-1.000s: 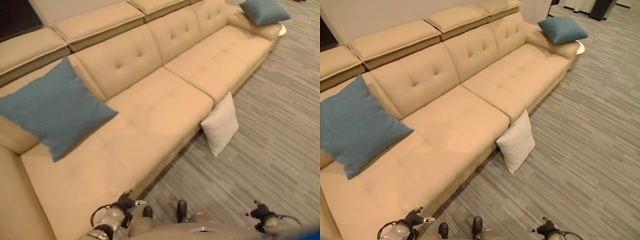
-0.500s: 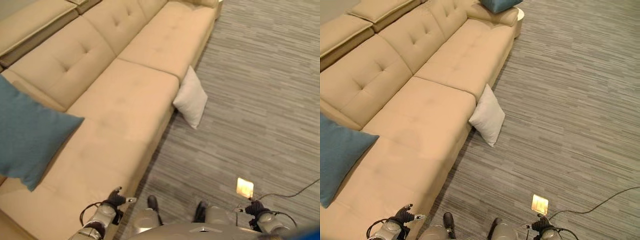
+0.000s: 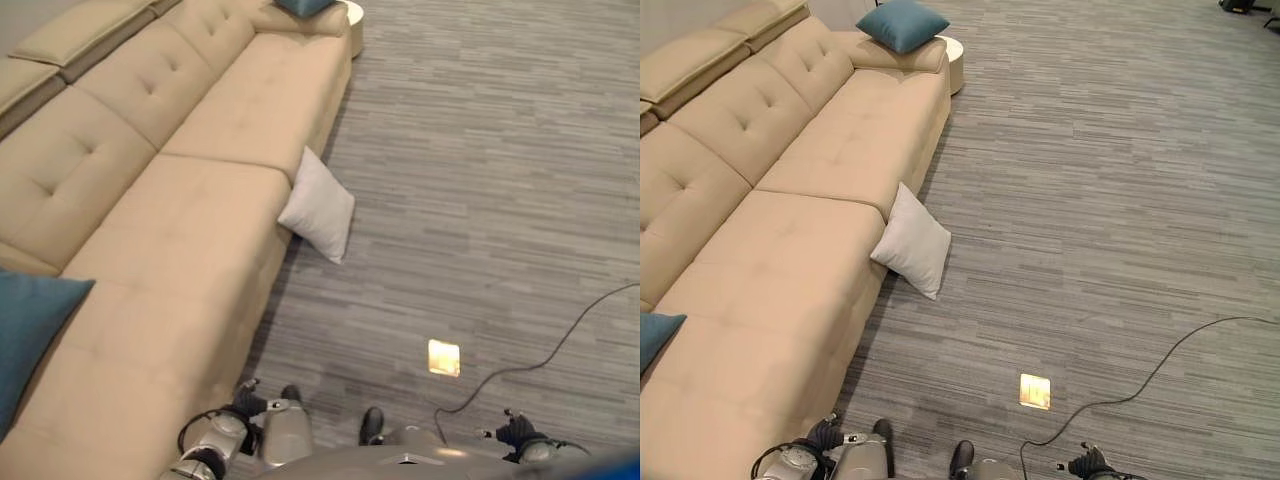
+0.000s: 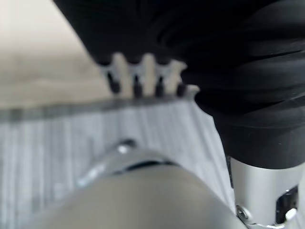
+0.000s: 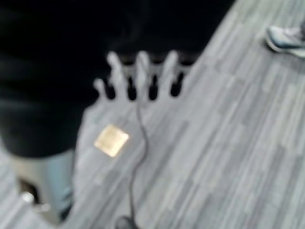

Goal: Pick up all the scattered cushions and arrange them neatly on the sofa.

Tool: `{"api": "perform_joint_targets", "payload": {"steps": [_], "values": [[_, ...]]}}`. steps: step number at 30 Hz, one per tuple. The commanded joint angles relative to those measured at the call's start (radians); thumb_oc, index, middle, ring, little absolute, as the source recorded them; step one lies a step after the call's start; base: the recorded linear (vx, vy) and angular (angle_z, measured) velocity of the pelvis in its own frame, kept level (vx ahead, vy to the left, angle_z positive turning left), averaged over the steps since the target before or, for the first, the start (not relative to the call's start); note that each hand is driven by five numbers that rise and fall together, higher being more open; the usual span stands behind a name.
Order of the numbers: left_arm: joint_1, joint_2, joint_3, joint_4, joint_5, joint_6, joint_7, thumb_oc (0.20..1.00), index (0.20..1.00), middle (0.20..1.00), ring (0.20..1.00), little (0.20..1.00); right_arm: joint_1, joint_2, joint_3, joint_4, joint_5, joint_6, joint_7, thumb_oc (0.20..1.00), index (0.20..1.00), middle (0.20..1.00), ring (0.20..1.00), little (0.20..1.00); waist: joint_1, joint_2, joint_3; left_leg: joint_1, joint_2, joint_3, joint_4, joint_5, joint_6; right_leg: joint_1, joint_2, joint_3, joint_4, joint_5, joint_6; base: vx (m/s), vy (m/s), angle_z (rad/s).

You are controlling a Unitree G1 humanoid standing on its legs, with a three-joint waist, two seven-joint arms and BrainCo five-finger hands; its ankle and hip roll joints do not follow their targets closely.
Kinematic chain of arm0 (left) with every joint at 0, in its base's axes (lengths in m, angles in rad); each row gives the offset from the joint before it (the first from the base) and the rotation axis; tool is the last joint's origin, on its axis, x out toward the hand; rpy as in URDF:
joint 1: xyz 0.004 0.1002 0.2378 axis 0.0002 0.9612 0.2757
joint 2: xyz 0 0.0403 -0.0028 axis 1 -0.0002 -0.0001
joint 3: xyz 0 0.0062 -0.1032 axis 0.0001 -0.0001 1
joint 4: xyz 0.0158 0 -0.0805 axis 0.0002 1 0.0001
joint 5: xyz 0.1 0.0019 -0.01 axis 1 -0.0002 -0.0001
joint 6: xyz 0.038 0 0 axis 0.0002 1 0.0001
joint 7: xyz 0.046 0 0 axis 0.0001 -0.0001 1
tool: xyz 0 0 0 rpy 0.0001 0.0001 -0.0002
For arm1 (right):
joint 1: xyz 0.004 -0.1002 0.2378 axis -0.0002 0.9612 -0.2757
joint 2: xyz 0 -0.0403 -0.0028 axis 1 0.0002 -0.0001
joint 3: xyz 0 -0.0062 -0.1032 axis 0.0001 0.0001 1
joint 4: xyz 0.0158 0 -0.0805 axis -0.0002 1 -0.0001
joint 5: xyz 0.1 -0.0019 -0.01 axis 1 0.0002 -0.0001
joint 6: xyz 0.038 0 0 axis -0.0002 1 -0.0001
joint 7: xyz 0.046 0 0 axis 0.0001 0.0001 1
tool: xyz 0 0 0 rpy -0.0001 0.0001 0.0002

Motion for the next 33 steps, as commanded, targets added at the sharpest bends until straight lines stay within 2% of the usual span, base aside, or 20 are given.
{"api": "perform_joint_targets", "payload": {"steps": [1,2,3,5,8,9,10,11,12,15,16,17,18,20,23,26,30,33], "values": [[-0.032,0.011,-0.006,-0.002,-0.019,-0.012,0.012,1.0,1.0,1.0,1.0,1.0,-0.036,-0.029,-0.011,0.001,0.024,0.0,-0.03,1.0,1.0,1.0,1.0,1.0,0.025,-0.01,0.028,-0.069,-0.033,0.01,0.007,-0.003,0.045,0.107,-0.069,0.04,-0.034,-0.009,0.122,0.23,0.032,-0.22],[-0.034,0.012,-0.007,-0.002,-0.019,-0.012,0.01,1.0,1.0,1.0,1.0,1.0,-0.034,-0.029,-0.011,0.004,0.023,0.001,-0.031,1.0,1.0,1.0,1.0,1.0,0.03,-0.01,0.028,-0.081,-0.031,0.017,-0.001,0.003,0.041,0.121,-0.066,0.046,-0.038,-0.018,0.124,0.19,0.053,-0.11],[-0.03,0.011,-0.001,-0.001,-0.021,-0.012,0.01,1.0,1.0,1.0,1.0,1.0,-0.035,-0.028,-0.009,0.004,0.017,0.003,-0.025,1.0,1.0,1.0,1.0,1.0,0.032,-0.004,0.02,-0.062,-0.029,0.015,-0.041,0.007,0.046,0.129,-0.061,0.055,-0.034,-0.028,0.129,0.28,0.082,-0.09],[-0.022,0.006,-0.001,-0.006,-0.021,-0.012,0.009,1.0,1.0,1.0,1.0,1.0,-0.026,-0.022,-0.009,0.009,0.006,0.005,-0.024,1.0,1.0,1.0,1.0,1.0,0.031,-0.004,0.007,-0.056,-0.037,0.007,-0.037,0.014,0.059,0.145,-0.066,0.058,-0.025,-0.044,0.134,0.29,0.121,-0.31],[-0.028,0.006,-0.003,-0.013,-0.026,-0.014,0.011,1.0,1.0,1.0,1.0,1.0,-0.03,-0.013,-0.007,0.009,-0.008,0.011,-0.02,1.0,1.0,1.0,1.0,1.0,0.042,-0.029,-0.005,-0.062,-0.051,0.025,-0.004,-0.007,0.074,0.142,-0.107,0.057,0.018,-0.056,0.155,0.29,0.153,-0.3],[-0.03,0.013,0.001,-0.032,-0.035,-0.014,0.01,1.0,1.0,1.0,1.0,1.0,-0.028,-0.008,-0.003,0.004,-0.015,0.011,-0.014,1.0,1.0,1.0,1.0,1.0,0.047,-0.045,-0.007,-0.041,-0.066,0.034,-0.003,-0.033,0.093,0.115,-0.144,0.057,0.104,-0.05,0.175,0.24,0.134,-0.34],[-0.03,0.013,0.001,-0.032,-0.035,-0.014,0.01,1.0,1.0,1.0,1.0,1.0,-0.028,-0.008,-0.003,0.004,-0.015,0.011,-0.014,1.0,1.0,1.0,1.0,1.0,0.048,-0.044,-0.009,-0.044,-0.064,0.034,-0.004,-0.032,0.093,0.112,-0.142,0.058,0.103,-0.048,0.174,0.3,0.205,-0.27],[-0.034,0.02,0.0,-0.049,-0.042,-0.016,0.009,1.0,1.0,1.0,1.0,1.0,-0.034,-0.009,-0.008,-0.004,-0.012,0.011,-0.012,1.0,1.0,1.0,1.0,1.0,0.042,-0.051,-0.003,-0.014,-0.081,0.046,-0.004,-0.063,0.112,0.06,-0.187,0.044,0.229,0.003,0.206,0.13,0.112,-0.07],[-0.034,0.02,0.0,-0.049,-0.042,-0.016,0.009,1.0,1.0,1.0,1.0,1.0,-0.035,-0.009,-0.008,-0.004,-0.012,0.011,-0.012,1.0,1.0,1.0,1.0,1.0,0.043,-0.049,-0.005,-0.017,-0.079,0.047,-0.005,-0.062,0.112,0.057,-0.185,0.045,0.227,0.006,0.206,0.2,0.167,-0.06],[-0.046,0.034,-0.006,-0.055,-0.041,-0.015,0.013,1.0,1.0,1.0,1.0,1.0,-0.039,-0.003,-0.007,-0.016,-0.008,0.008,-0.011,1.0,1.0,1.0,1.0,1.0,0.017,-0.046,0.012,0.031,-0.095,0.047,-0.009,-0.097,0.134,-0.029,-0.213,0.05,0.407,0.075,0.219,0.18,0.118,0.09],[-0.05,0.036,-0.006,-0.054,-0.046,-0.019,0.018,1.0,1.0,1.0,1.0,1.0,-0.043,0.001,0.0,-0.027,-0.005,0.004,-0.009,1.0,1.0,1.0,1.0,1.0,0.004,-0.034,0.02,0.074,-0.101,0.034,-0.029,-0.112,0.139,-0.084,-0.217,0.049,0.43,0.069,0.202,0.18,0.076,0.24],[-0.051,0.036,-0.006,-0.054,-0.046,-0.019,0.018,1.0,1.0,1.0,1.0,1.0,-0.044,0.001,0.0,-0.027,-0.005,0.004,-0.009,1.0,1.0,1.0,1.0,1.0,0.004,-0.032,0.018,0.071,-0.099,0.033,-0.03,-0.11,0.138,-0.086,-0.214,0.048,0.426,0.072,0.201,0.27,0.053,0.21],[-0.055,0.03,-0.007,-0.048,-0.053,-0.024,0.02,1.0,1.0,1.0,1.0,1.0,-0.056,-0.001,0.009,-0.033,-0.004,-0.001,-0.01,1.0,1.0,1.0,1.0,1.0,-0.008,-0.019,0.034,0.11,-0.112,0.005,-0.046,-0.128,0.141,-0.13,-0.203,0.056,0.373,0.031,0.176,0.16,0.013,0.34],[-0.054,0.027,-0.006,-0.045,-0.053,-0.024,0.02,1.0,1.0,1.0,1.0,1.0,-0.06,-0.003,0.011,-0.035,-0.002,-0.002,-0.009,1.0,1.0,1.0,1.0,1.0,-0.014,-0.015,0.036,0.118,-0.115,-0.002,-0.044,-0.136,0.141,-0.139,-0.196,0.061,0.331,0.034,0.172,0.2,-0.007,0.54],[-0.058,0.022,-0.004,-0.026,-0.049,-0.027,0.02,1.0,1.0,1.0,1.0,1.0,-0.071,-0.008,0.015,-0.046,0.001,-0.004,-0.012,1.0,1.0,1.0,1.0,1.0,-0.03,-0.026,0.054,0.162,-0.142,-0.028,-0.035,-0.176,0.139,-0.18,-0.189,0.093,0.15,0.094,0.183,0.25,-0.078,0.35],[-0.065,0.013,0.003,-0.014,-0.053,-0.035,0.018,1.0,1.0,1.0,1.0,1.0,-0.078,-0.011,0.024,-0.059,-0.009,-0.004,-0.01,1.0,1.0,1.0,1.0,1.0,-0.051,-0.035,0.066,0.205,-0.171,-0.078,-0.032,-0.207,0.139,-0.252,-0.172,0.138,0.034,0.174,0.206,0.3,-0.101,0.21],[-0.062,0.01,0.01,-0.009,-0.059,-0.041,0.017,1.0,1.0,1.0,1.0,1.0,-0.076,-0.017,0.029,-0.068,-0.023,-0.005,-0.005,1.0,1.0,1.0,1.0,1.0,-0.07,-0.032,0.07,0.244,-0.191,-0.127,-0.016,-0.245,0.135,-0.28,-0.155,0.164,0.003,0.204,0.217,0.28,-0.097,0.56],[-0.056,0.003,0.006,-0.007,-0.054,-0.045,0.013,1.0,1.0,1.0,1.0,1.0,-0.056,-0.023,0.026,-0.065,-0.022,-0.01,-0.002,1.0,1.0,1.0,1.0,1.0,-0.086,-0.034,0.054,0.292,-0.203,-0.17,0.004,-0.296,0.126,-0.261,-0.138,0.23,0.029,0.207,0.202,0.34,-0.159,0.59]]}}
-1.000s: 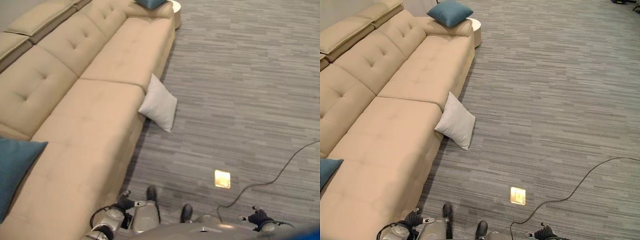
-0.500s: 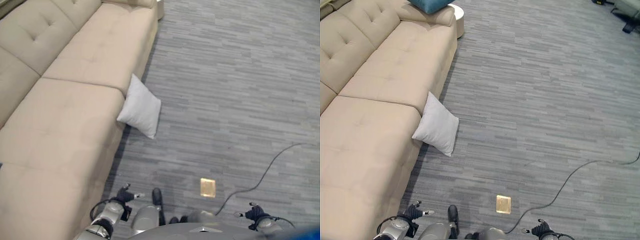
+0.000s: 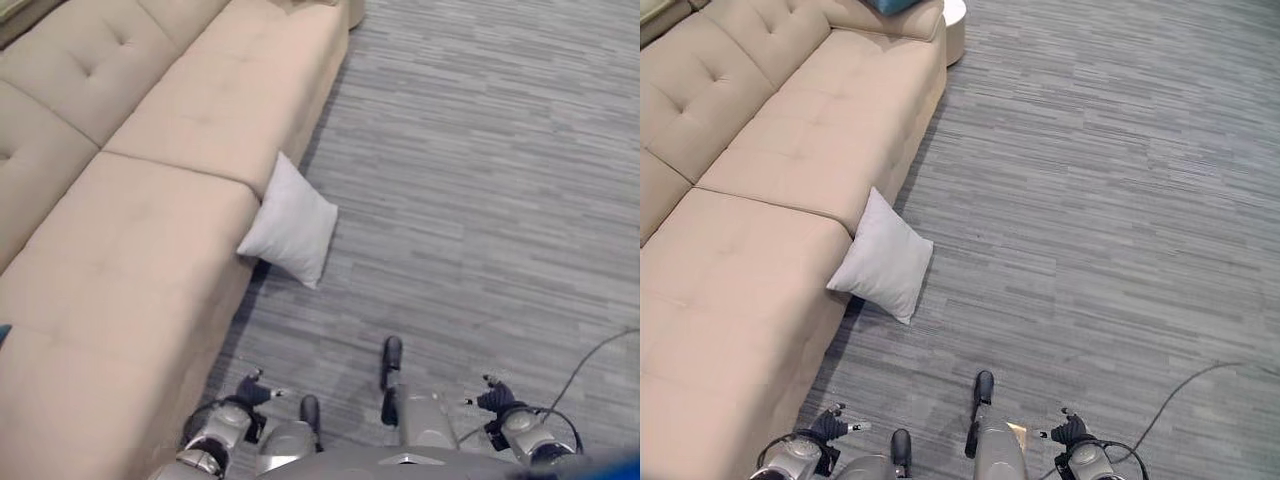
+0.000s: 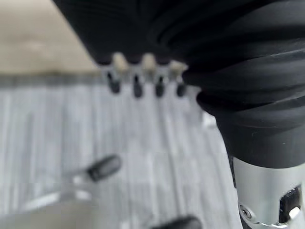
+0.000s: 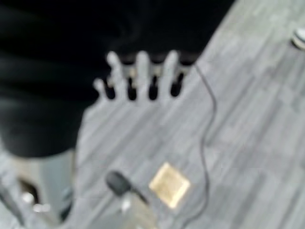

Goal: Pick up all the scattered cushions and arrange them neatly on the sofa.

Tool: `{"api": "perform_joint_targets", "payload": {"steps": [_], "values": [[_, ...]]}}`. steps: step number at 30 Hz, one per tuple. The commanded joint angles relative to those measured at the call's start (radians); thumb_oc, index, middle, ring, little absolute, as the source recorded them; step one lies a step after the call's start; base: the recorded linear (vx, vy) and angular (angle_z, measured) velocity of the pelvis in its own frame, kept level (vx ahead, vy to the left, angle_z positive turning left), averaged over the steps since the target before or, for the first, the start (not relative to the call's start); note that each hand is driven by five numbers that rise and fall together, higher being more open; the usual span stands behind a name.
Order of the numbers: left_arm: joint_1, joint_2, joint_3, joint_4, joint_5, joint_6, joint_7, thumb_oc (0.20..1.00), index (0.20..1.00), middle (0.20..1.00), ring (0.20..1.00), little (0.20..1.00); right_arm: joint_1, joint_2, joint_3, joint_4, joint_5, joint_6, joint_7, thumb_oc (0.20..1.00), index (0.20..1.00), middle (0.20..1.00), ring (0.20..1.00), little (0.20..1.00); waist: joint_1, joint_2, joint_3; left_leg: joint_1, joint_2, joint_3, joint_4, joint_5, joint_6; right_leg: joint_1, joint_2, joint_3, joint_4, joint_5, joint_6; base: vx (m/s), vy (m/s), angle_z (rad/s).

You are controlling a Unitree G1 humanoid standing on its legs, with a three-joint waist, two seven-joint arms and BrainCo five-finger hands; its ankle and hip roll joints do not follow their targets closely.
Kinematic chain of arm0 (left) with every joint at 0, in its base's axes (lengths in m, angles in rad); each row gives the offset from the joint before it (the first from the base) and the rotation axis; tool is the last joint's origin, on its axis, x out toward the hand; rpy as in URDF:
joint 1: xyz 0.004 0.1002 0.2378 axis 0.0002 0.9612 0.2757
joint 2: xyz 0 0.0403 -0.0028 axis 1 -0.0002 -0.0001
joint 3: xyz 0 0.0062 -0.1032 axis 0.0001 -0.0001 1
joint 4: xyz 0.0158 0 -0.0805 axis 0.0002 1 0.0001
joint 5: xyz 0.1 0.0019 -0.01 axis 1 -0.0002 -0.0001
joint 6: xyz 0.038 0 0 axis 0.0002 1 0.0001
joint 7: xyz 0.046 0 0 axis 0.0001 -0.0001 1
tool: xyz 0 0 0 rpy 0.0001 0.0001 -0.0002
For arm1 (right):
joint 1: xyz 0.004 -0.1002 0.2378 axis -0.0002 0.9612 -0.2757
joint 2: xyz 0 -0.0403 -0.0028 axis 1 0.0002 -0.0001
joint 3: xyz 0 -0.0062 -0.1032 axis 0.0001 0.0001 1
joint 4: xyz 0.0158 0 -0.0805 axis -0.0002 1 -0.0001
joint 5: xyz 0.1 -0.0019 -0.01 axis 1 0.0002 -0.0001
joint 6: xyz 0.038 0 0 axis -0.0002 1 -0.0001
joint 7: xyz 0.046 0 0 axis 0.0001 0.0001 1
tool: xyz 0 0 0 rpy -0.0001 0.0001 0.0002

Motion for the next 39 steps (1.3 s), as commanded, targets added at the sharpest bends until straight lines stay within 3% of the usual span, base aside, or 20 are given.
{"api": "perform_joint_targets", "payload": {"steps": [1,2,4,6,7,11,13,14,15,16,19,21,23,26,27,29,31,32,36,39], "values": [[-0.009,0.022,0.013,-0.014,-0.015,-0.03,0.012,1.0,1.0,1.0,1.0,1.0,0.02,-0.022,0.008,0.017,-0.013,-0.012,-0.007,1.0,1.0,1.0,1.0,1.0,-0.019,-0.041,-0.024,0.005,-0.126,-0.024,0.112,-0.098,-0.027,-0.011,-0.036,0.068,-0.015,0.015,0.067,0.33,-0.223,0.8],[-0.009,0.019,0.009,-0.013,-0.019,-0.028,0.011,1.0,1.0,1.0,1.0,1.0,0.024,-0.022,0.003,0.019,-0.006,-0.015,-0.008,1.0,1.0,1.0,1.0,1.0,-0.022,-0.041,-0.026,-0.003,-0.117,-0.024,0.157,-0.093,-0.043,0.003,-0.034,0.076,-0.003,0.01,0.057,0.29,-0.255,0.63],[-0.011,0.014,-0.004,-0.029,-0.029,-0.028,0.005,1.0,1.0,1.0,1.0,1.0,0.026,-0.027,-0.002,0.026,0.006,-0.016,-0.013,1.0,1.0,1.0,1.0,1.0,-0.027,-0.045,-0.021,-0.093,-0.058,0.032,0.378,-0.042,-0.073,0.049,-0.05,0.047,-0.004,-0.008,0.028,0.17,-0.263,1.08],[-0.013,0.022,-0.011,-0.048,-0.044,-0.024,0.004,1.0,1.0,1.0,1.0,1.0,0.027,-0.027,0.003,0.026,0.031,-0.015,-0.015,1.0,1.0,1.0,1.0,1.0,-0.017,-0.056,-0.013,-0.187,0.018,0.115,0.532,0.029,-0.073,0.119,-0.037,0.006,-0.022,-0.058,-0.021,0.18,-0.279,0.9],[-0.013,0.023,-0.011,-0.048,-0.044,-0.024,0.004,1.0,1.0,1.0,1.0,1.0,0.027,-0.027,0.003,0.026,0.031,-0.015,-0.015,1.0,1.0,1.0,1.0,1.0,-0.018,-0.055,-0.012,-0.189,0.02,0.114,0.535,0.027,-0.073,0.12,-0.036,0.005,-0.022,-0.058,-0.021,0.21,-0.217,0.36],[-0.019,0.017,-0.024,-0.041,-0.034,-0.02,-0.003,1.0,1.0,1.0,1.0,1.0,0.041,-0.029,-0.001,0.031,0.045,-0.011,-0.014,1.0,1.0,1.0,1.0,1.0,-0.011,-0.05,-0.017,-0.243,0.041,0.186,0.354,0.008,-0.051,0.187,-0.031,-0.043,-0.051,-0.11,-0.015,0.22,-0.051,0.36],[-0.021,0.019,-0.023,-0.037,-0.027,-0.016,-0.002,1.0,1.0,1.0,1.0,1.0,0.046,-0.03,-0.007,0.032,0.048,-0.009,-0.018,1.0,1.0,1.0,1.0,1.0,-0.01,-0.039,-0.022,-0.274,0.058,0.217,0.238,0.084,-0.068,0.221,-0.022,-0.065,-0.059,-0.137,-0.014,0.25,0.003,0.41],[-0.021,0.019,-0.023,-0.037,-0.027,-0.016,-0.002,1.0,1.0,1.0,1.0,1.0,0.046,-0.03,-0.007,0.032,0.048,-0.009,-0.018,1.0,1.0,1.0,1.0,1.0,-0.01,-0.039,-0.022,-0.274,0.057,0.217,0.237,0.084,-0.068,0.221,-0.022,-0.065,-0.059,-0.137,-0.014,0.31,0.029,0.31],[-0.021,0.023,-0.02,-0.035,-0.025,-0.015,0.0,1.0,1.0,1.0,1.0,1.0,0.048,-0.029,-0.005,0.032,0.051,-0.01,-0.02,1.0,1.0,1.0,1.0,1.0,-0.003,-0.028,-0.023,-0.302,0.072,0.235,0.185,0.127,-0.092,0.253,-0.006,-0.071,-0.064,-0.168,-0.008,0.37,0.075,0.17],[-0.016,0.025,-0.013,-0.035,-0.032,-0.012,-0.002,1.0,1.0,1.0,1.0,1.0,0.053,-0.028,-0.004,0.034,0.044,-0.003,-0.017,1.0,1.0,1.0,1.0,1.0,0.003,-0.02,-0.027,-0.282,0.071,0.257,0.087,0.168,-0.093,0.27,-0.001,-0.081,-0.055,-0.18,-0.006,0.48,0.115,0.2],[0.004,0.023,0.0,-0.034,-0.036,-0.01,-0.005,1.0,1.0,1.0,1.0,1.0,0.061,-0.026,0.0,0.032,0.026,-0.003,-0.011,1.0,1.0,1.0,1.0,1.0,0.005,-0.023,-0.046,-0.262,0.047,0.244,0.074,0.157,-0.077,0.284,-0.007,-0.081,-0.036,-0.195,0.006,0.37,0.137,-0.1],[0.013,0.03,0.017,-0.039,-0.056,-0.01,-0.004,1.0,1.0,1.0,1.0,1.0,0.057,-0.018,0.004,0.03,0.008,0.001,-0.008,1.0,1.0,1.0,1.0,1.0,0.026,-0.045,-0.056,-0.253,0.017,0.239,0.106,0.117,-0.052,0.282,-0.05,-0.074,0.054,-0.197,0.03,0.4,0.183,-0.21],[0.018,0.037,0.027,-0.053,-0.066,-0.012,-0.003,1.0,1.0,1.0,1.0,1.0,0.049,-0.016,0.008,0.024,-0.002,0.0,-0.003,1.0,1.0,1.0,1.0,1.0,0.035,-0.053,-0.051,-0.233,-0.002,0.247,0.122,0.081,-0.025,0.235,-0.082,-0.071,0.176,-0.172,0.054,0.21,0.145,-0.33],[0.017,0.056,0.036,-0.07,-0.077,-0.014,0.003,1.0,1.0,1.0,1.0,1.0,0.036,-0.014,0.007,-0.005,0.003,-0.005,-0.001,1.0,1.0,1.0,1.0,1.0,0.032,-0.045,-0.033,-0.173,-0.027,0.229,0.13,0.026,0.01,0.134,-0.114,-0.044,0.37,-0.11,0.051,0.23,0.123,-0.19],[0.017,0.056,0.036,-0.07,-0.077,-0.014,0.003,1.0,1.0,1.0,1.0,1.0,0.035,-0.014,0.007,-0.005,0.003,-0.005,-0.001,1.0,1.0,1.0,1.0,1.0,0.032,-0.045,-0.033,-0.173,-0.028,0.23,0.13,0.026,0.01,0.133,-0.115,-0.043,0.371,-0.111,0.051,0.24,0.063,0.05],[0.012,0.059,0.039,-0.074,-0.083,-0.018,0.009,1.0,1.0,1.0,1.0,1.0,0.023,-0.016,0.011,-0.024,0.004,-0.006,0.0,1.0,1.0,1.0,1.0,1.0,0.026,-0.035,-0.025,-0.136,-0.034,0.211,0.122,0.005,0.009,0.088,-0.123,-0.053,0.33,-0.115,0.035,0.21,-0.022,0.34],[0.01,0.059,0.041,-0.068,-0.082,-0.019,0.013,1.0,1.0,1.0,1.0,1.0,0.014,-0.018,0.017,-0.032,0.0,-0.007,0.0,1.0,1.0,1.0,1.0,1.0,0.02,-0.031,-0.024,-0.105,-0.043,0.194,0.121,-0.023,0.0,0.067,-0.138,-0.059,0.249,-0.112,0.043,0.31,-0.113,0.33],[0.006,0.06,0.048,-0.059,-0.08,-0.021,0.016,1.0,1.0,1.0,1.0,1.0,0.002,-0.023,0.021,-0.05,-0.005,-0.004,0.0,1.0,1.0,1.0,1.0,1.0,0.01,-0.037,-0.011,-0.084,-0.049,0.182,0.128,-0.036,-0.005,0.039,-0.157,-0.068,0.103,-0.05,0.054,0.27,-0.14,0.29],[0.004,0.061,0.065,-0.047,-0.083,-0.029,0.022,1.0,1.0,1.0,1.0,1.0,-0.01,-0.031,0.032,-0.095,-0.028,0.0,0.003,1.0,1.0,1.0,1.0,1.0,-0.006,-0.047,0.004,-0.05,-0.058,0.146,0.15,-0.066,-0.024,0.002,-0.183,-0.033,-0.04,0.015,0.094,0.25,-0.154,0.43],[0.007,0.06,0.067,-0.039,-0.081,-0.031,0.024,1.0,1.0,1.0,1.0,1.0,-0.009,-0.035,0.04,-0.112,-0.038,-0.003,0.005,1.0,1.0,1.0,1.0,1.0,-0.01,-0.05,0.007,-0.042,-0.058,0.124,0.164,-0.077,-0.029,-0.008,-0.184,-0.003,-0.031,0.02,0.098,0.19,-0.128,0.38]]}}
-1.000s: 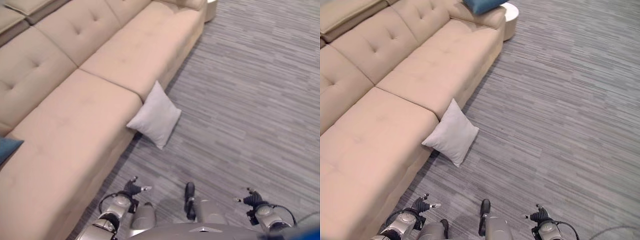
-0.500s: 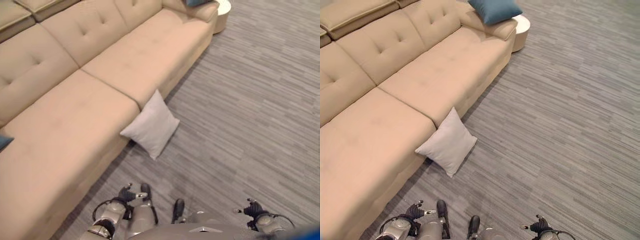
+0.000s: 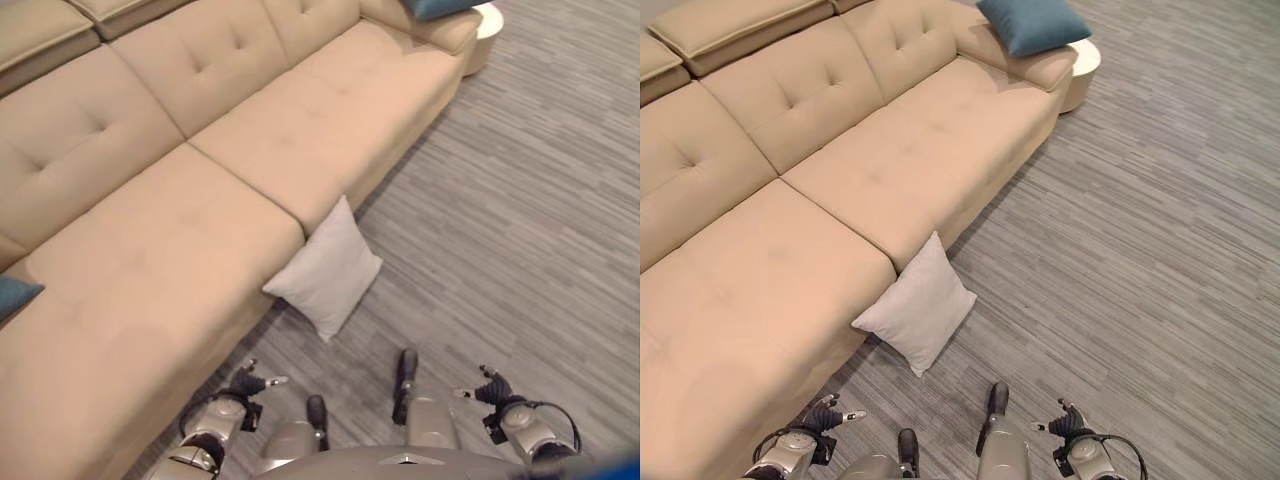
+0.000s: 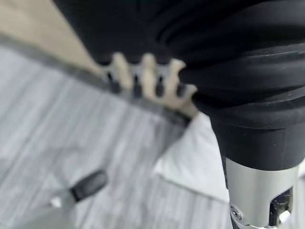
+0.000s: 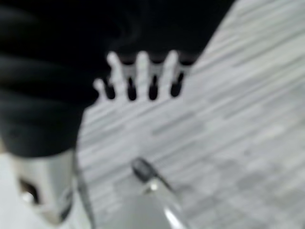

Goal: Pick up all the scattered cushions and arrange them neatly on the sofa.

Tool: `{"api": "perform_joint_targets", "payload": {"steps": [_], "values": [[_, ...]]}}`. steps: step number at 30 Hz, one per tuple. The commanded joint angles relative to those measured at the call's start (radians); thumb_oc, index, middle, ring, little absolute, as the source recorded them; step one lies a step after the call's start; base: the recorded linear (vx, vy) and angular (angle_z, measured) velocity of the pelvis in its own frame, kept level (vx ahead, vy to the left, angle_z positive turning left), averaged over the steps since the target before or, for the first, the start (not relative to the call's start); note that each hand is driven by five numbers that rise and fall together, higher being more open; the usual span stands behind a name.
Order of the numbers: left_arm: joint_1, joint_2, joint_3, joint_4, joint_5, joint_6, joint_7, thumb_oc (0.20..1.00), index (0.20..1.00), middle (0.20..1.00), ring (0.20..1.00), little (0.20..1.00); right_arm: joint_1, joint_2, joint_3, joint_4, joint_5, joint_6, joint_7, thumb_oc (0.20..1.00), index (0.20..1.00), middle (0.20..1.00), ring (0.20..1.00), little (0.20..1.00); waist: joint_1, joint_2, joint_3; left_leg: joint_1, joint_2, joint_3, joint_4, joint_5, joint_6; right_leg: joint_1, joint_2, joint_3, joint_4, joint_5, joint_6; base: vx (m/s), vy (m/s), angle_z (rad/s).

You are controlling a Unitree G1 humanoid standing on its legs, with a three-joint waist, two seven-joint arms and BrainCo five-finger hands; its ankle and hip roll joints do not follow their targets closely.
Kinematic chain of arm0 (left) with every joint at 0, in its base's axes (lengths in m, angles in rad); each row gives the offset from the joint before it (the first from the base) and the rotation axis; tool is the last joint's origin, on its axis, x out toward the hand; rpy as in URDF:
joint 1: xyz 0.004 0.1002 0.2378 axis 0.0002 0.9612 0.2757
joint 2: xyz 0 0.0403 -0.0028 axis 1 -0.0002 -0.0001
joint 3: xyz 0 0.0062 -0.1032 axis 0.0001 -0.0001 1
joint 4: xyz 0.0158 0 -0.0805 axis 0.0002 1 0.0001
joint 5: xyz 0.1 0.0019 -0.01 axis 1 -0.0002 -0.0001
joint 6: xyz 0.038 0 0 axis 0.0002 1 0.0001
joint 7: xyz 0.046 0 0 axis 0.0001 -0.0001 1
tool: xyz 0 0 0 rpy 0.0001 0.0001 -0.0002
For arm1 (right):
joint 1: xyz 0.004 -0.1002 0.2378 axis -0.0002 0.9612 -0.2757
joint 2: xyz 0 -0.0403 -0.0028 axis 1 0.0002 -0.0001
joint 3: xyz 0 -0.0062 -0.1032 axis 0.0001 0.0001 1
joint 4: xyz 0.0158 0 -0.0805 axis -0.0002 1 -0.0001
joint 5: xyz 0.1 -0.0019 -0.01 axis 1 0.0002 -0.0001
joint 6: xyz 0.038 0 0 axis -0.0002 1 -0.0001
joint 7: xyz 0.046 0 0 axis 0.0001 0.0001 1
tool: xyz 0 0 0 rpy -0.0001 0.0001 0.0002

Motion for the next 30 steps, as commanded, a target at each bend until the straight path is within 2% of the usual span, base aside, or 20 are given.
{"api": "perform_joint_targets", "payload": {"steps": [1,3,5,6,8,9,10,11,13,14,15,17,19,20,22,23,25,26,28,30], "values": [[-0.002,0.008,0.025,-0.002,0.004,-0.024,0.021,1.0,1.0,1.0,1.0,1.0,-0.009,-0.043,0.02,-0.031,-0.022,-0.006,0.002,1.0,1.0,1.0,1.0,1.0,-0.024,-0.017,0.014,-0.038,0.023,-0.025,0.159,-0.091,-0.039,0.038,0.005,0.074,0.009,0.028,0.04,0.21,-0.163,0.38],[0.006,0.001,0.028,0.001,0.004,-0.027,0.021,1.0,1.0,1.0,1.0,1.0,-0.002,-0.042,0.022,-0.028,-0.023,-0.011,0.007,1.0,1.0,1.0,1.0,1.0,-0.02,-0.02,0.003,-0.017,0.023,-0.048,0.143,-0.089,-0.047,0.052,0.019,0.101,0.025,0.035,0.039,0.21,-0.185,0.34],[0.019,-0.016,0.019,0.002,-0.004,-0.029,0.015,1.0,1.0,1.0,1.0,1.0,0.013,-0.042,0.028,-0.021,-0.021,-0.021,0.006,1.0,1.0,1.0,1.0,1.0,-0.024,-0.013,-0.018,-0.002,0.055,-0.095,0.116,-0.072,-0.071,0.067,0.055,0.119,0.058,0.009,0.027,0.21,-0.256,0.28],[0.019,-0.016,0.019,0.002,-0.004,-0.029,0.015,1.0,1.0,1.0,1.0,1.0,0.013,-0.042,0.028,-0.021,-0.021,-0.021,0.006,1.0,1.0,1.0,1.0,1.0,-0.025,-0.012,-0.018,-0.002,0.056,-0.097,0.116,-0.073,-0.071,0.068,0.055,0.118,0.059,0.009,0.026,0.21,-0.369,0.61],[0.015,-0.025,0.006,0.001,-0.015,-0.029,0.009,1.0,1.0,1.0,1.0,1.0,0.027,-0.04,0.018,-0.015,-0.005,-0.029,0.003,1.0,1.0,1.0,1.0,1.0,-0.032,-0.011,-0.024,-0.033,0.089,-0.104,0.138,-0.048,-0.095,0.091,0.061,0.086,0.068,-0.02,0.007,0.09,-0.244,0.79],[0.015,-0.025,0.005,-0.003,-0.023,-0.029,0.005,1.0,1.0,1.0,1.0,1.0,0.033,-0.037,0.018,-0.011,-0.001,-0.032,0.002,1.0,1.0,1.0,1.0,1.0,-0.035,-0.011,-0.028,-0.048,0.112,-0.092,0.157,-0.037,-0.103,0.108,0.064,0.063,0.065,-0.038,-0.006,0.1,-0.272,1.11],[0.017,-0.025,0.004,-0.017,-0.037,-0.029,0.0,1.0,1.0,1.0,1.0,1.0,0.042,-0.04,0.021,-0.011,0.006,-0.036,0.001,1.0,1.0,1.0,1.0,1.0,-0.028,-0.019,-0.019,-0.107,0.145,-0.081,0.272,0.007,-0.108,0.147,0.073,0.028,0.056,-0.062,-0.037,0.1,-0.272,1.3],[0.017,-0.024,0.004,-0.017,-0.038,-0.028,0.0,1.0,1.0,1.0,1.0,1.0,0.042,-0.04,0.021,-0.011,0.006,-0.036,0.001,1.0,1.0,1.0,1.0,1.0,-0.031,-0.017,-0.019,-0.112,0.147,-0.084,0.278,0.004,-0.109,0.148,0.074,0.024,0.056,-0.062,-0.037,0.06,-0.26,1.37],[0.019,-0.025,0.008,-0.02,-0.045,-0.025,0.001,1.0,1.0,1.0,1.0,1.0,0.05,-0.041,0.021,-0.012,0.015,-0.035,0.002,1.0,1.0,1.0,1.0,1.0,-0.028,-0.021,-0.007,-0.156,0.199,-0.013,0.359,0.041,-0.104,0.199,0.083,-0.03,0.039,-0.097,-0.064,0.02,-0.184,1.13],[0.019,-0.025,0.007,-0.019,-0.044,-0.024,0.0,1.0,1.0,1.0,1.0,1.0,0.054,-0.041,0.02,-0.01,0.019,-0.034,0.001,1.0,1.0,1.0,1.0,1.0,-0.026,-0.02,-0.003,-0.171,0.215,0.032,0.349,0.04,-0.096,0.224,0.087,-0.059,0.025,-0.112,-0.069,0.05,-0.172,0.86],[0.018,-0.025,0.003,-0.015,-0.036,-0.022,-0.004,1.0,1.0,1.0,1.0,1.0,0.058,-0.043,0.018,-0.002,0.026,-0.03,0.0,1.0,1.0,1.0,1.0,1.0,-0.021,-0.015,-0.003,-0.204,0.194,0.09,0.285,0.027,-0.083,0.249,0.091,-0.1,0.003,-0.124,-0.068,0.03,-0.101,0.77],[0.016,-0.024,0.002,-0.011,-0.032,-0.02,-0.004,1.0,1.0,1.0,1.0,1.0,0.059,-0.042,0.017,-0.002,0.029,-0.028,-0.003,1.0,1.0,1.0,1.0,1.0,-0.02,-0.008,-0.009,-0.224,0.181,0.106,0.257,0.024,-0.095,0.271,0.099,-0.111,-0.007,-0.143,-0.061,0.16,-0.02,1.11],[0.01,-0.013,0.006,-0.002,-0.019,-0.01,0.004,1.0,1.0,1.0,1.0,1.0,0.051,-0.035,0.021,0.013,0.026,-0.015,-0.01,1.0,1.0,1.0,1.0,1.0,-0.011,0.002,-0.019,-0.25,0.168,0.162,0.154,0.088,-0.111,0.288,0.114,-0.131,-0.003,-0.164,-0.06,0.25,0.061,0.63],[0.02,-0.01,0.019,0.004,-0.027,-0.014,-0.002,1.0,1.0,1.0,1.0,1.0,0.046,-0.031,0.025,0.011,0.024,-0.016,-0.001,1.0,1.0,1.0,1.0,1.0,-0.005,0.008,-0.026,-0.222,0.154,0.155,0.108,0.079,-0.104,0.289,0.117,-0.126,0.01,-0.173,-0.053,0.28,0.13,0.54],[0.038,-0.014,0.032,0.011,-0.033,-0.014,-0.004,1.0,1.0,1.0,1.0,1.0,0.045,-0.026,0.036,0.001,0.008,-0.023,0.0,1.0,1.0,1.0,1.0,1.0,0.008,0.006,-0.035,-0.233,0.114,0.095,0.117,0.077,-0.073,0.29,0.103,-0.141,0.051,-0.174,-0.046,0.22,0.154,0.24],[0.042,-0.014,0.036,0.019,-0.029,-0.013,-0.002,1.0,1.0,1.0,1.0,1.0,0.05,-0.023,0.035,-0.009,0.0,-0.023,0.001,1.0,1.0,1.0,1.0,1.0,0.008,0.004,-0.038,-0.222,0.104,0.094,0.115,0.07,-0.065,0.291,0.088,-0.143,0.09,-0.182,-0.042,0.21,0.191,-0.28],[0.046,-0.006,0.048,0.021,-0.031,-0.011,0.004,1.0,1.0,1.0,1.0,1.0,0.046,-0.017,0.039,-0.032,-0.009,-0.021,0.006,1.0,1.0,1.0,1.0,1.0,0.015,-0.001,-0.03,-0.199,0.08,0.093,0.12,0.046,-0.033,0.265,0.063,-0.119,0.202,-0.169,-0.035,0.24,0.215,-0.1],[0.049,0.002,0.065,0.019,-0.033,-0.008,0.008,1.0,1.0,1.0,1.0,1.0,0.037,-0.013,0.041,-0.05,-0.014,-0.023,0.009,1.0,1.0,1.0,1.0,1.0,0.018,-0.003,-0.022,-0.172,0.067,0.1,0.106,0.033,-0.015,0.23,0.038,-0.104,0.292,-0.142,-0.015,0.17,0.156,-0.07],[0.048,0.007,0.063,0.013,-0.029,-0.01,0.01,1.0,1.0,1.0,1.0,1.0,0.039,-0.01,0.044,-0.064,-0.015,-0.027,0.009,1.0,1.0,1.0,1.0,1.0,0.018,-0.004,-0.018,-0.16,0.06,0.096,0.103,0.028,-0.008,0.208,0.034,-0.086,0.338,-0.129,-0.01,0.14,0.106,-0.1],[0.044,0.013,0.062,-0.001,-0.033,-0.014,0.01,1.0,1.0,1.0,1.0,1.0,0.043,-0.011,0.046,-0.082,-0.015,-0.028,0.013,1.0,1.0,1.0,1.0,1.0,0.008,0.001,-0.014,-0.126,0.047,0.074,0.085,0.02,-0.002,0.164,0.056,-0.03,0.379,-0.119,-0.018,0.2,0.079,0.02]]}}
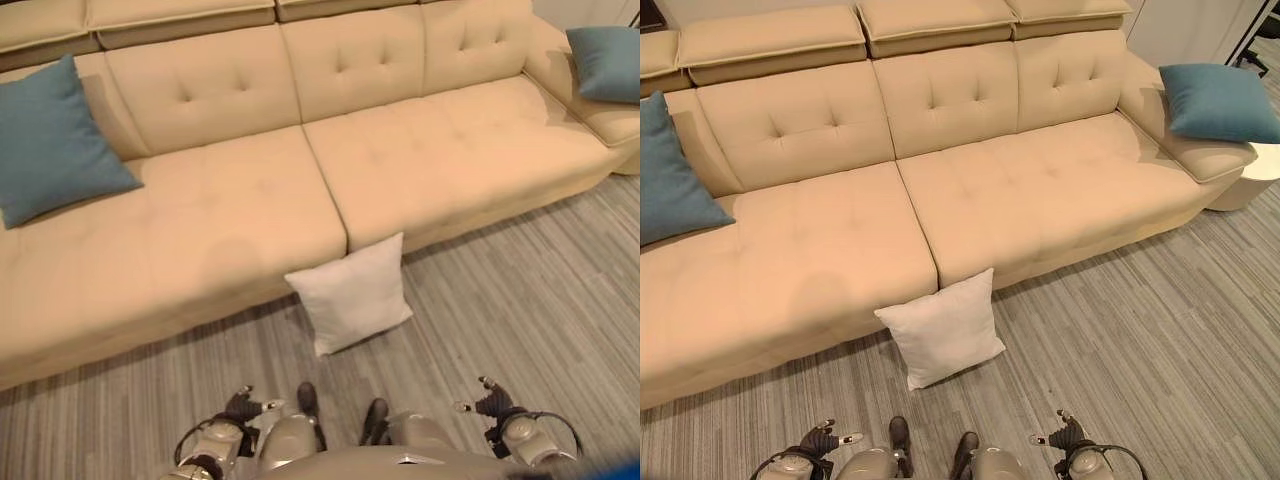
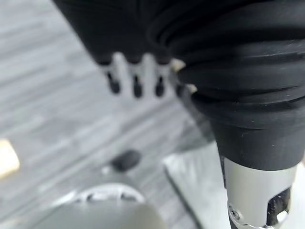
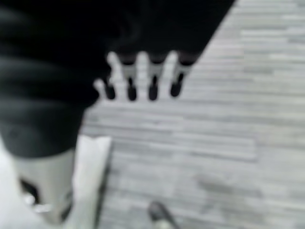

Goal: Pick up all the scattered cushions and arrange them neatly on the sofa.

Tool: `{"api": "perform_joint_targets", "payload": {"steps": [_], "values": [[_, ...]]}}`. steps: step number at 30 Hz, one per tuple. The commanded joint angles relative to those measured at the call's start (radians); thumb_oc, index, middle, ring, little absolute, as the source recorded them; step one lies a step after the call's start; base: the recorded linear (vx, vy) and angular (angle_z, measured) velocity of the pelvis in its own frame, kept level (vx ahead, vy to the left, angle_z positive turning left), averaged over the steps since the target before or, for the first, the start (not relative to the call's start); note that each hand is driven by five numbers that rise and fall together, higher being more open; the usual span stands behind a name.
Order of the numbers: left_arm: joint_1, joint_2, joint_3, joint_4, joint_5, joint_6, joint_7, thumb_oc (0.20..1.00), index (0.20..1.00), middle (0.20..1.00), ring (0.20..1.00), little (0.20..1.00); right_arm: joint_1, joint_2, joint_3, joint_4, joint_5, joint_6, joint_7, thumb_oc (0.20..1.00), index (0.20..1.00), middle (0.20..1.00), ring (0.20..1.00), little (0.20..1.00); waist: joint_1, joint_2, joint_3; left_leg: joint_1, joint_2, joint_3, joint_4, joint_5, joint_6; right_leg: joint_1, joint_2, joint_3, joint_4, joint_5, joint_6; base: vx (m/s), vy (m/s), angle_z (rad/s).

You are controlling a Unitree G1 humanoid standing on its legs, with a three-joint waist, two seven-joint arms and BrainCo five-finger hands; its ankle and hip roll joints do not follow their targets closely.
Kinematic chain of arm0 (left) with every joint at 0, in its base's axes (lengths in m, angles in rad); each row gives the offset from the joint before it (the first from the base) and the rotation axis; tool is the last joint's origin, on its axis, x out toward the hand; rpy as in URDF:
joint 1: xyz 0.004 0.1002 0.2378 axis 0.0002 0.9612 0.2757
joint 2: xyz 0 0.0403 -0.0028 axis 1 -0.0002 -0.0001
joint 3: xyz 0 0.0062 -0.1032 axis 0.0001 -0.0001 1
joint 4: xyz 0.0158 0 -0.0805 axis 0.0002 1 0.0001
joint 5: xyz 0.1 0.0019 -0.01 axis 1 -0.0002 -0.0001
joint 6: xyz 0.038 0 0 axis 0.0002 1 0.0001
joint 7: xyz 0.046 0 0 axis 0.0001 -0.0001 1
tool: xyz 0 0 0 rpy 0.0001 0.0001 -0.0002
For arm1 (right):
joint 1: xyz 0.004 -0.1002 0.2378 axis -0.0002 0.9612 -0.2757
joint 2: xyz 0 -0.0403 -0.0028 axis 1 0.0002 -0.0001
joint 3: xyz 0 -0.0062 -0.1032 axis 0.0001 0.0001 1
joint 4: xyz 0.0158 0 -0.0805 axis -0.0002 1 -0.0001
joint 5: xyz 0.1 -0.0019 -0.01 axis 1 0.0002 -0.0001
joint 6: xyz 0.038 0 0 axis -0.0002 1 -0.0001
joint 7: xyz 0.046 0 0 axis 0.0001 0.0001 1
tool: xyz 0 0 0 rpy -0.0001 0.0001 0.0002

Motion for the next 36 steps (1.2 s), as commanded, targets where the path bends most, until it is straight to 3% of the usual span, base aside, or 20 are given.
{"api": "perform_joint_targets", "payload": {"steps": [1,4,6,8,14,17,20,22,24,28,35,36], "values": [[-0.002,0.033,0.011,-0.066,-0.006,-0.021,0.014,1.0,1.0,1.0,1.0,1.0,-0.01,-0.014,0.017,-0.031,-0.013,-0.016,-0.003,1.0,1.0,1.0,1.0,1.0,-0.006,-0.008,0.016,-0.01,-0.003,-0.054,0.08,-0.067,-0.038,0.07,-0.015,0.121,-0.121,0.167,0.071,0.22,0.025,0.05],[-0.012,0.03,0.001,-0.079,-0.009,-0.024,0.016,1.0,1.0,1.0,1.0,1.0,-0.023,-0.018,0.024,-0.035,-0.014,-0.015,-0.004,1.0,1.0,1.0,1.0,1.0,-0.012,-0.003,0.024,0.017,-0.01,-0.078,0.068,-0.084,-0.042,0.028,-0.018,0.131,-0.223,0.192,0.071,0.23,-0.055,0.27],[-0.024,0.027,-0.007,-0.079,-0.012,-0.027,0.021,1.0,1.0,1.0,1.0,1.0,-0.029,-0.023,0.027,-0.043,-0.019,-0.012,-0.005,1.0,1.0,1.0,1.0,1.0,-0.033,-0.016,0.032,0.044,-0.028,-0.12,0.074,-0.107,-0.052,-0.024,-0.023,0.183,-0.393,0.265,0.096,0.31,-0.137,0.36],[-0.036,0.027,-0.011,-0.074,-0.009,-0.03,0.022,1.0,1.0,1.0,1.0,1.0,-0.035,-0.032,0.029,-0.055,-0.028,-0.007,-0.004,1.0,1.0,1.0,1.0,1.0,-0.05,-0.019,0.045,0.064,-0.032,-0.15,0.086,-0.127,-0.06,-0.041,-0.022,0.219,-0.468,0.299,0.114,0.3,-0.142,0.55],[-0.026,0.024,-0.01,-0.062,0.012,-0.036,0.025,1.0,1.0,1.0,1.0,1.0,-0.032,-0.047,0.038,-0.063,-0.057,-0.01,0.006,1.0,1.0,1.0,1.0,1.0,-0.063,-0.035,0.027,0.122,-0.044,-0.205,0.095,-0.17,-0.083,-0.025,-0.026,0.228,-0.478,0.325,0.119,0.23,-0.157,0.55],[-0.02,0.024,-0.015,-0.065,0.005,-0.039,0.023,1.0,1.0,1.0,1.0,1.0,-0.019,-0.059,0.035,-0.101,-0.05,-0.023,0.005,1.0,1.0,1.0,1.0,1.0,-0.075,-0.034,0.004,0.12,0.004,-0.216,0.128,-0.167,-0.121,0.004,-0.01,0.225,-0.453,0.297,0.102,0.21,-0.268,0.32],[-0.037,0.027,-0.037,-0.115,-0.016,-0.039,0.017,1.0,1.0,1.0,1.0,1.0,-0.016,-0.083,0.028,-0.121,-0.03,-0.026,-0.002,1.0,1.0,1.0,1.0,1.0,-0.086,-0.049,0.01,0.004,0.075,-0.171,0.33,-0.12,-0.141,0.031,-0.01,0.186,-0.428,0.255,0.065,0.04,-0.251,0.89],[-0.045,0.026,-0.045,-0.136,-0.025,-0.04,0.017,1.0,1.0,1.0,1.0,1.0,-0.01,-0.09,0.025,-0.118,-0.02,-0.026,-0.005,1.0,1.0,1.0,1.0,1.0,-0.087,-0.049,0.019,-0.019,0.118,-0.118,0.353,-0.115,-0.136,0.047,-0.004,0.159,-0.418,0.216,0.046,-0.03,-0.131,0.8],[-0.06,0.016,-0.059,-0.144,-0.028,-0.036,0.011,1.0,1.0,1.0,1.0,1.0,-0.001,-0.091,0.015,-0.106,-0.014,-0.02,-0.005,1.0,1.0,1.0,1.0,1.0,-0.089,-0.04,0.027,-0.05,0.144,-0.066,0.283,-0.103,-0.129,0.063,-0.007,0.12,-0.406,0.188,0.043,-0.04,-0.004,0.52],[-0.058,0.014,-0.069,-0.147,-0.017,-0.036,0.005,1.0,1.0,1.0,1.0,1.0,-0.004,-0.079,0.009,-0.092,-0.012,-0.018,-0.007,1.0,1.0,1.0,1.0,1.0,-0.088,-0.029,0.03,-0.06,0.117,-0.065,0.207,-0.093,-0.123,0.047,-0.005,0.123,-0.383,0.198,0.051,0.0,0.099,0.47],[-0.062,0.045,-0.038,-0.118,-0.012,-0.031,0.027,1.0,1.0,1.0,1.0,1.0,-0.017,-0.037,0.021,-0.085,-0.019,-0.013,-0.016,1.0,1.0,1.0,1.0,1.0,-0.068,-0.063,0.033,-0.038,0.057,-0.067,0.138,-0.094,-0.103,0.027,-0.032,0.154,-0.419,0.268,0.089,-0.02,0.137,-0.2],[-0.063,0.055,-0.024,-0.111,-0.014,-0.033,0.034,1.0,1.0,1.0,1.0,1.0,-0.026,-0.031,0.024,-0.087,-0.021,-0.012,-0.017,1.0,1.0,1.0,1.0,1.0,-0.061,-0.071,0.04,-0.027,0.044,-0.058,0.129,-0.098,-0.094,0.019,-0.044,0.164,-0.425,0.297,0.107,-0.03,0.106,-0.11]]}}
